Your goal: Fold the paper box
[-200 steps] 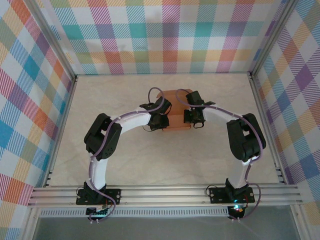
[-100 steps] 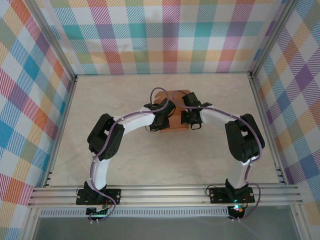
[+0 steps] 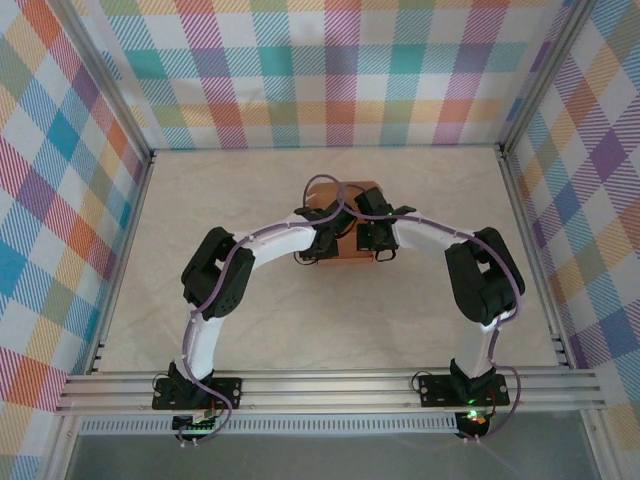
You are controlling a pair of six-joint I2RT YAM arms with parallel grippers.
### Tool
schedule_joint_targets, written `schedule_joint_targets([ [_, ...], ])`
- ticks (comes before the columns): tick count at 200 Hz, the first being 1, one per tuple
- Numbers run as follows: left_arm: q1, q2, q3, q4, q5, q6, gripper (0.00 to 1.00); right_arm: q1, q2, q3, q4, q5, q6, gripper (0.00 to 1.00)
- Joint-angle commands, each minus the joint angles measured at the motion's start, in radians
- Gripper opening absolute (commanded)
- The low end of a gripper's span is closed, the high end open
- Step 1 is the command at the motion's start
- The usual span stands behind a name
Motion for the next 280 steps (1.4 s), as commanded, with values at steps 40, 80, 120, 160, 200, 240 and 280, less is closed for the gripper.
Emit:
schedule_joint_targets([
  [40,0.013,-0.074,-0.013,0.018,-0.028,-0.003,0.35,0.007,0.013,0.020,-0.049,-0.004,0.003,0.00],
  [80,0.033,-0.086,-0.038,0.075,0.028,-0.014,0.42,0.006,0.016,0.019,-0.049,-0.007,-0.002,0.00],
  [120,0.055,-0.054,-0.031,0.103,0.064,-0.023,0.40,0.006,0.013,0.019,-0.047,-0.017,-0.005,0.00],
  [160,0.059,-0.011,-0.010,0.098,0.089,-0.018,0.29,0.007,0.013,0.019,-0.048,-0.017,-0.005,0.00],
  [200,0.058,0.010,-0.009,0.103,0.103,-0.015,0.29,0.007,0.020,0.024,-0.046,-0.025,-0.002,0.00],
  [240,0.059,0.021,-0.009,0.092,0.091,-0.017,0.03,0.007,0.019,0.024,-0.047,-0.023,0.002,0.00],
  [280,0.055,0.013,-0.003,0.080,0.067,-0.022,0.00,0.008,0.016,0.025,-0.049,-0.025,0.005,0.00],
])
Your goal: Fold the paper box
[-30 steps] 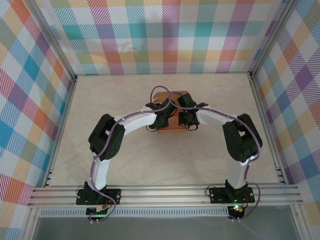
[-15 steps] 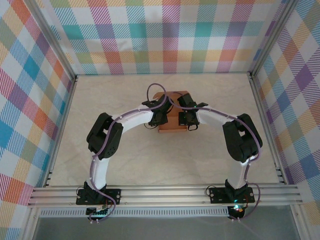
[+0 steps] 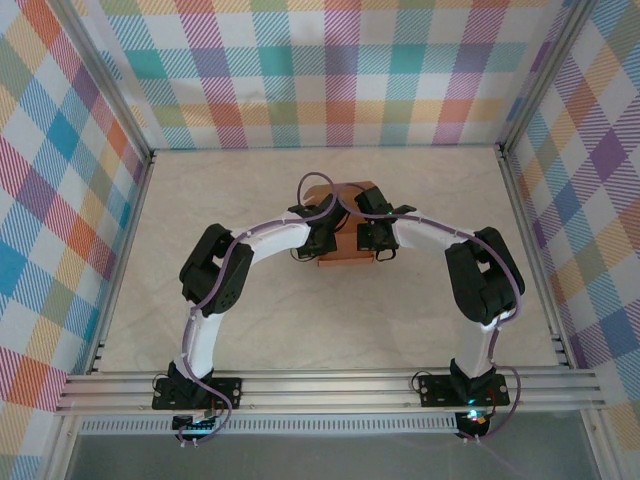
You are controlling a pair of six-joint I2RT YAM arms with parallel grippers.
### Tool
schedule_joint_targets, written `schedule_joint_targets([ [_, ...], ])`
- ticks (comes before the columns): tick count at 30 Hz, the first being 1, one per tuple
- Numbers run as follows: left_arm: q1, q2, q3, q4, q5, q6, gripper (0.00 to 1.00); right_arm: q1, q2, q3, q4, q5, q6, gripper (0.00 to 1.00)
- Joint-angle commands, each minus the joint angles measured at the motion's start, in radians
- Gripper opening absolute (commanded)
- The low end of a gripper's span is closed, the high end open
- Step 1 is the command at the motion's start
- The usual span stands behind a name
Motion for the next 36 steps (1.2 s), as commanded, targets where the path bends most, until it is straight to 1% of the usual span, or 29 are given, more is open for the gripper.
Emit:
schedule_joint_targets([
  [1,0.002,0.001,0.017,-0.019,-0.029,-0.015,0.00,0.008,0.014,0.019,-0.041,-0.021,0.006,0.00],
  [2,0.000,0.001,0.017,-0.020,-0.029,-0.016,0.02,0.009,0.015,0.021,-0.044,-0.017,0.005,0.00],
  [3,0.000,-0.001,0.016,-0.021,-0.030,-0.015,0.07,0.011,0.011,0.022,-0.047,-0.012,0.004,0.00],
  [5,0.000,-0.013,0.006,-0.015,-0.035,-0.018,0.21,0.013,0.008,0.024,-0.051,-0.002,0.000,0.00],
  [6,0.000,-0.023,-0.002,-0.010,-0.040,-0.019,0.28,0.013,0.004,0.023,-0.050,0.001,0.000,0.02],
  [7,0.001,-0.031,-0.008,-0.005,-0.045,-0.018,0.31,0.013,0.002,0.023,-0.050,0.002,0.000,0.05],
  [10,0.000,-0.058,-0.022,0.001,-0.062,-0.015,0.37,0.013,-0.005,0.019,-0.044,0.002,-0.003,0.15],
  [14,-0.001,-0.083,-0.041,0.013,-0.077,-0.010,0.43,0.013,-0.011,0.016,-0.035,0.002,-0.004,0.31],
  [20,-0.001,-0.110,-0.066,0.047,-0.067,-0.010,0.49,0.013,-0.038,0.001,-0.013,-0.001,-0.024,0.41],
  [24,-0.002,-0.149,-0.102,0.083,-0.052,-0.008,0.64,0.013,-0.100,-0.042,0.042,-0.027,-0.057,0.56],
  [25,-0.003,-0.161,-0.111,0.085,-0.052,-0.008,0.70,0.013,-0.116,-0.048,0.047,-0.027,-0.066,0.60],
  [26,-0.004,-0.181,-0.126,0.091,-0.052,-0.007,0.72,0.013,-0.132,-0.055,0.052,-0.029,-0.075,0.64],
  [27,-0.007,-0.194,-0.136,0.095,-0.053,-0.004,0.77,0.012,-0.150,-0.064,0.056,-0.028,-0.084,0.67],
  [29,-0.007,-0.236,-0.170,0.107,-0.052,0.003,0.84,0.008,-0.189,-0.082,0.065,-0.028,-0.103,0.75],
  [30,-0.007,-0.256,-0.186,0.109,-0.055,0.009,0.86,0.007,-0.210,-0.092,0.071,-0.031,-0.112,0.76],
  [33,-0.007,-0.326,-0.229,0.107,-0.082,0.010,0.87,0.002,-0.291,-0.133,0.105,-0.018,-0.144,0.78],
  [36,-0.008,-0.412,-0.303,0.170,-0.082,0.055,0.88,-0.013,-0.382,-0.176,0.144,-0.023,-0.212,0.80],
])
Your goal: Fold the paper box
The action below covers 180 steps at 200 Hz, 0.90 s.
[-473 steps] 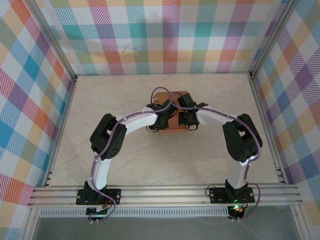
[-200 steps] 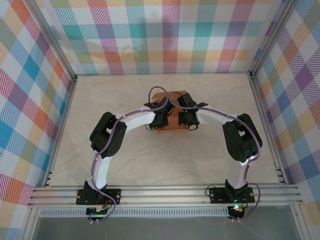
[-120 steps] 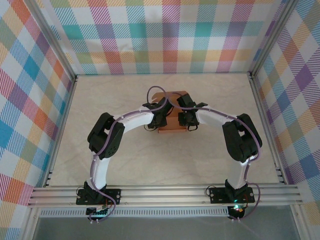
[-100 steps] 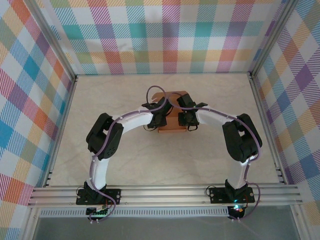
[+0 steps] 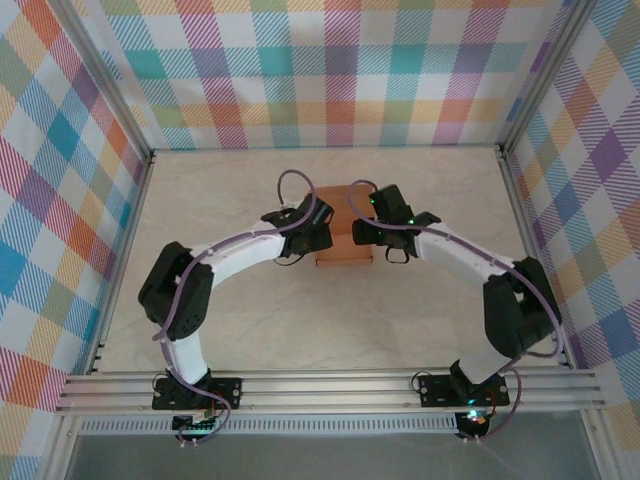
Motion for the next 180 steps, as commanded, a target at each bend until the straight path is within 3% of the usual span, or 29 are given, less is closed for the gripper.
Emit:
schedule_joint_targets([
  [1,-0.005,-0.124,-0.078,0.073,-0.032,0.054,0.88,-0.026,-0.107,-0.041,0.061,-0.017,-0.109,0.80],
  [15,-0.004,-0.176,-0.090,0.068,-0.066,0.081,0.88,-0.061,-0.135,-0.027,0.047,-0.082,-0.172,0.79],
  [19,0.001,-0.183,-0.086,0.056,-0.067,0.091,0.92,-0.074,-0.137,-0.018,0.040,-0.105,-0.185,0.79],
  [35,0.025,-0.208,-0.064,0.040,-0.031,0.165,0.93,-0.138,-0.131,0.027,0.005,-0.245,-0.251,0.78],
  [71,0.112,-0.195,0.026,0.035,0.216,0.388,0.96,-0.206,-0.030,0.217,-0.180,-0.411,-0.446,0.76],
  [111,0.183,-0.093,0.231,-0.091,0.369,0.593,1.00,-0.222,0.118,0.380,-0.289,-0.497,-0.541,0.74],
  [145,0.225,-0.012,0.335,-0.105,0.503,0.706,1.00,-0.234,0.226,0.497,-0.341,-0.476,-0.569,0.71],
  [180,0.238,0.058,0.366,-0.097,0.530,0.857,0.98,-0.256,0.329,0.610,-0.406,-0.495,-0.600,0.64],
])
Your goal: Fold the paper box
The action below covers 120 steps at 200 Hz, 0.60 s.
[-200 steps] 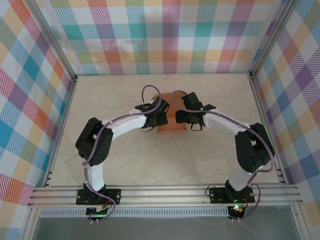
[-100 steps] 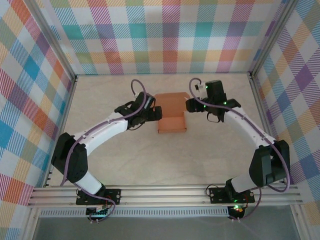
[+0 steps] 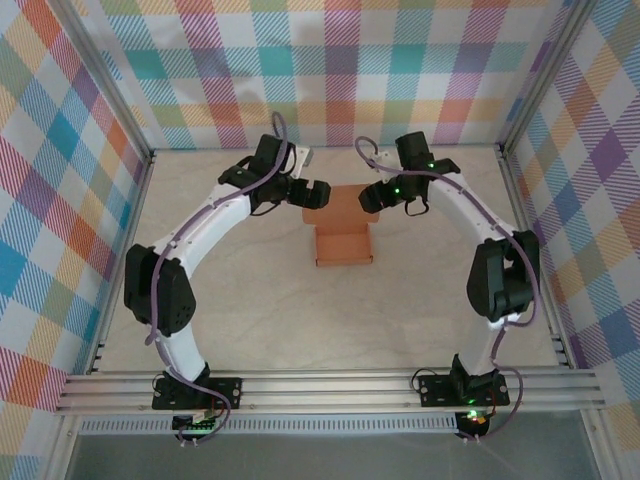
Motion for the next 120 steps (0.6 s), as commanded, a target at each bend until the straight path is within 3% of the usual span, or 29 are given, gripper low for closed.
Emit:
schedule_joint_targets([
  [1,0.013,0.045,0.021,-0.031,0.072,0.162,0.98,-0.022,0.045,0.081,-0.079,-0.040,-0.059,0.63],
  [58,0.039,0.104,0.069,-0.063,0.083,0.237,0.91,-0.023,0.160,0.217,-0.194,-0.090,-0.139,0.38],
  [99,0.048,0.127,0.072,-0.059,0.096,0.235,0.91,-0.024,0.203,0.261,-0.237,-0.096,-0.160,0.31],
  [112,0.054,0.134,0.072,-0.048,0.125,0.228,0.91,-0.024,0.205,0.262,-0.242,-0.097,-0.171,0.21],
  [120,0.058,0.138,0.072,-0.041,0.144,0.221,0.90,-0.024,0.208,0.262,-0.244,-0.100,-0.174,0.20],
])
